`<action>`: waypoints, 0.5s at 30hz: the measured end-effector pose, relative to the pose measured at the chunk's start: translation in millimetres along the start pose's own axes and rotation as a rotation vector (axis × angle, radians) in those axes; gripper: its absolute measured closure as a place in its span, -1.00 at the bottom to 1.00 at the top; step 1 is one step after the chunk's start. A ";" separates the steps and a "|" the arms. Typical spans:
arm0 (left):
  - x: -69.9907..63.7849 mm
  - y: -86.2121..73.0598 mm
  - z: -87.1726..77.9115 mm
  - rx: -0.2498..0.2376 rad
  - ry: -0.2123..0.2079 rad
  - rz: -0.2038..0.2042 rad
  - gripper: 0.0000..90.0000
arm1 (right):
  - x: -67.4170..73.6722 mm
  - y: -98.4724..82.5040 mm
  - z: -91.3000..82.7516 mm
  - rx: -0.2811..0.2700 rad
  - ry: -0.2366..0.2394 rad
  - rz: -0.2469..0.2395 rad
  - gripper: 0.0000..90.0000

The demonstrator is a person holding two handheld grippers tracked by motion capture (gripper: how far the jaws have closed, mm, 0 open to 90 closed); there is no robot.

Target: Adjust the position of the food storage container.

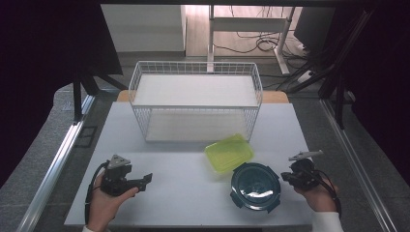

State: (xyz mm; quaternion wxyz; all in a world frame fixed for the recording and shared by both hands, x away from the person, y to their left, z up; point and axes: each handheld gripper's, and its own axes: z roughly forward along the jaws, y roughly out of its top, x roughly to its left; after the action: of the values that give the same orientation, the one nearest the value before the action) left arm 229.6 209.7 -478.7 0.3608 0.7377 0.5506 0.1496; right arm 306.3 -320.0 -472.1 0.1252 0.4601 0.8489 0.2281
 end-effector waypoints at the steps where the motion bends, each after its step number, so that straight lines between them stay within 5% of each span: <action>1: 0.0 0.1 -0.3 -0.002 0.000 0.000 -0.63 | 1.1 1.0 2.0 0.007 0.015 -0.011 0.97; 5: 3.6 0.5 -3.5 -0.024 0.013 -0.015 -0.61 | 6.6 2.6 6.7 0.005 0.087 -0.069 0.98; 15: 5.5 0.1 -5.0 -0.036 0.008 -0.027 -0.60 | 14.3 0.4 4.3 0.005 0.063 -0.079 0.98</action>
State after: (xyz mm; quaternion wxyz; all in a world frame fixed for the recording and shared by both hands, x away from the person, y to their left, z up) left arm 228.6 216.6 -476.1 0.3738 0.7231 0.5591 0.1577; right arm 300.6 -306.7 -475.7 0.1062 0.4192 0.8704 0.2354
